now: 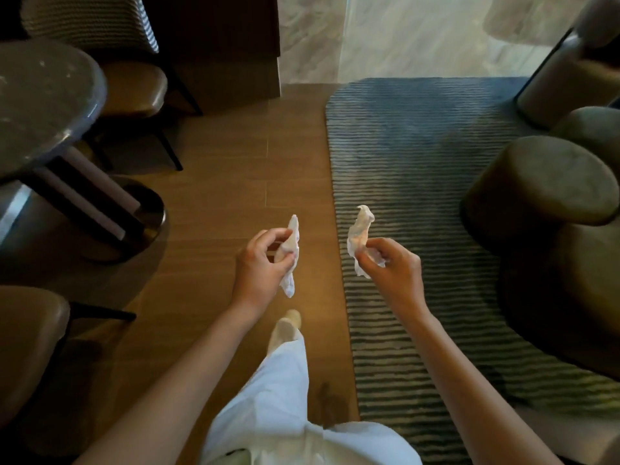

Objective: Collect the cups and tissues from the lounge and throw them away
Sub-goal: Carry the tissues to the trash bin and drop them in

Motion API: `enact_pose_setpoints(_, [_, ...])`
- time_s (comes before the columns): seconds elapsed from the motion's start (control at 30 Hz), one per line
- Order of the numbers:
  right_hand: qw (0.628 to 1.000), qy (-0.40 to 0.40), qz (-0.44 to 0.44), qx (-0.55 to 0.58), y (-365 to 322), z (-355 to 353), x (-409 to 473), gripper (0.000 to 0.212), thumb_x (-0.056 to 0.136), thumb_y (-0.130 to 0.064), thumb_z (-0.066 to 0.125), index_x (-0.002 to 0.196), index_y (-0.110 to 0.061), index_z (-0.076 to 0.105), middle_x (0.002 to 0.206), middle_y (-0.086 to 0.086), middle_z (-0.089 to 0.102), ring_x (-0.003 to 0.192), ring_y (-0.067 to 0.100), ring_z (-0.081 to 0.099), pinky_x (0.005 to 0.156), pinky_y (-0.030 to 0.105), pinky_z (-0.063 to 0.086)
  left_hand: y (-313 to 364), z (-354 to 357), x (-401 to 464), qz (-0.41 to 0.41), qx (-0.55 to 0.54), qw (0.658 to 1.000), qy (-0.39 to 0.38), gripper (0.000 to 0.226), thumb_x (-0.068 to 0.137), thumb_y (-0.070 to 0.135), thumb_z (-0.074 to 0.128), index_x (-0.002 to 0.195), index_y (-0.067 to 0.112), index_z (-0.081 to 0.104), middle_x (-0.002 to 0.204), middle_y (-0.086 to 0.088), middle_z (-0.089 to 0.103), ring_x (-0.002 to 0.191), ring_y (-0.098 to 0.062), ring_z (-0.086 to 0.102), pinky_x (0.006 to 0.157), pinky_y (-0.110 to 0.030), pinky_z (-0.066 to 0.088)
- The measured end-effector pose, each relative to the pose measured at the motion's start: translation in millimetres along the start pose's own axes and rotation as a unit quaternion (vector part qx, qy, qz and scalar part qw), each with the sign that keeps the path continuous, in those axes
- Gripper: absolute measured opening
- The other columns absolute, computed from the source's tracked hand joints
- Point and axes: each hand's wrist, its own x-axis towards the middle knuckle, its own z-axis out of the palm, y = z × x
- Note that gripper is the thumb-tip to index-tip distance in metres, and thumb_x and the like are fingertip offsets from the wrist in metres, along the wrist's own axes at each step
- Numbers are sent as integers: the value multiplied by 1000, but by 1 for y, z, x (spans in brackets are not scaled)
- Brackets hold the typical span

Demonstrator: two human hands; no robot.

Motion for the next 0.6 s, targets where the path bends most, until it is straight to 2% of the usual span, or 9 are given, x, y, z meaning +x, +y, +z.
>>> enact_pose_setpoints(0.1, [1000,21,19,0,-2,14,81,13,84,-25,70,95,-18,72,89,-9,69,82,7,63,75,40,54,-2,9,92,8,-8,1000,-21,33,77,10,75,108,19,68,100,11,65,87,7,59,66,-6,49])
enact_pose_setpoints(0.3, [998,55,35,-8,4,14,212,15,85,-24,69,98,-17,71,91,-11,67,84,5,62,76,32,54,8,51,253,19,-16,996,-90,32,76,8,75,105,20,69,101,8,66,85,1,62,67,-6,47])
enact_pose_setpoints(0.4, [996,66,57,-25,25,6,277,19,86,-24,68,102,-14,70,97,-4,69,88,7,63,79,35,55,9,86,328,25,-15,992,-122,32,77,9,75,107,19,69,102,9,66,88,-2,63,67,-6,48])
enact_pose_setpoints(0.6, [993,78,86,-14,79,-13,443,17,86,-24,68,102,-18,69,96,-9,67,90,6,62,81,35,55,24,168,490,59,-8,986,-157,31,77,10,75,105,21,69,102,10,67,87,-1,62,70,-11,51])
